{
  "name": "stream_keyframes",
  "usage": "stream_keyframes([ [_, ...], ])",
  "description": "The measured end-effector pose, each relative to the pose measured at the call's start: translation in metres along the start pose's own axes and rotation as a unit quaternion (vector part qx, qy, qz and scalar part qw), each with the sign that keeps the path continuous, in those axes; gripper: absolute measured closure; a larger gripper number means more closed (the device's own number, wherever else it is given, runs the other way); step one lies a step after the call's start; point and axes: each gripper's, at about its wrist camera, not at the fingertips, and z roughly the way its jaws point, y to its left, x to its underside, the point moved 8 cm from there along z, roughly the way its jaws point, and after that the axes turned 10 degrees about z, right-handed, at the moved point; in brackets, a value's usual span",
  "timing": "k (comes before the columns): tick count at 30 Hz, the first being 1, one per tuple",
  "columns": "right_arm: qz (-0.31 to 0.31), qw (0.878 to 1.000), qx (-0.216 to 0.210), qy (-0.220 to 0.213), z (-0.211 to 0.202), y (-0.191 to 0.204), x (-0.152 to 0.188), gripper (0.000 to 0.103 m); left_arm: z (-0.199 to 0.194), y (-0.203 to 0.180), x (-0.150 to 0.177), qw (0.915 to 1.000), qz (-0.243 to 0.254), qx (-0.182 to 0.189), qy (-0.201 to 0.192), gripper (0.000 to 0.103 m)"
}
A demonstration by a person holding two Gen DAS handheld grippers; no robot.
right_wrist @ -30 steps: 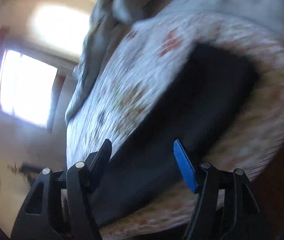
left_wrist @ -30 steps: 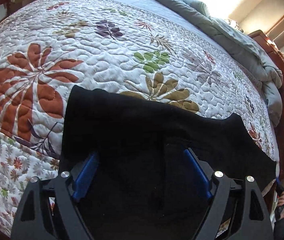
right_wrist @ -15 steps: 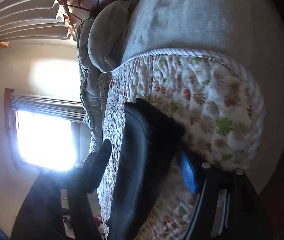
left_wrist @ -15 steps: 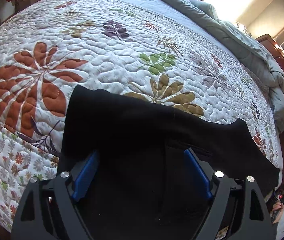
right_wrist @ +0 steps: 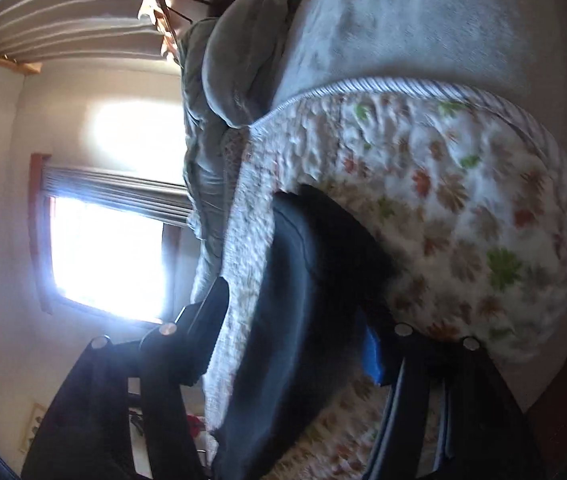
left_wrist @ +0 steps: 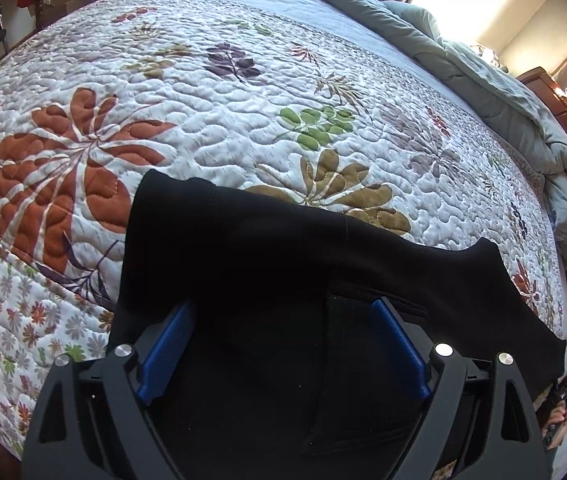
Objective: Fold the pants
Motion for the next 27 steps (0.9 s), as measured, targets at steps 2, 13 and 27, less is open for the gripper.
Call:
stream_keyframes([
  [2,-0.001,1.0,-0.012,-0.002,0.001,0.003,-0.001,0.066,0.0,0.0,0.0,1.0,-0.002,0.001,-0.002,0.013],
  [13,-0.035,0.999,0.037,0.004,0.01,-0.004,0.008,0.078,-0.011,-0.003,0.001,0.9999,-0.008,-0.005,-0.014,0.013],
  [27,-0.025,0.998,0.049,0.018,0.005,-0.009,0.006,0.07,-0.034,-0.015,0.005,0.9984,0.028,-0.031,-0.038,0.014],
])
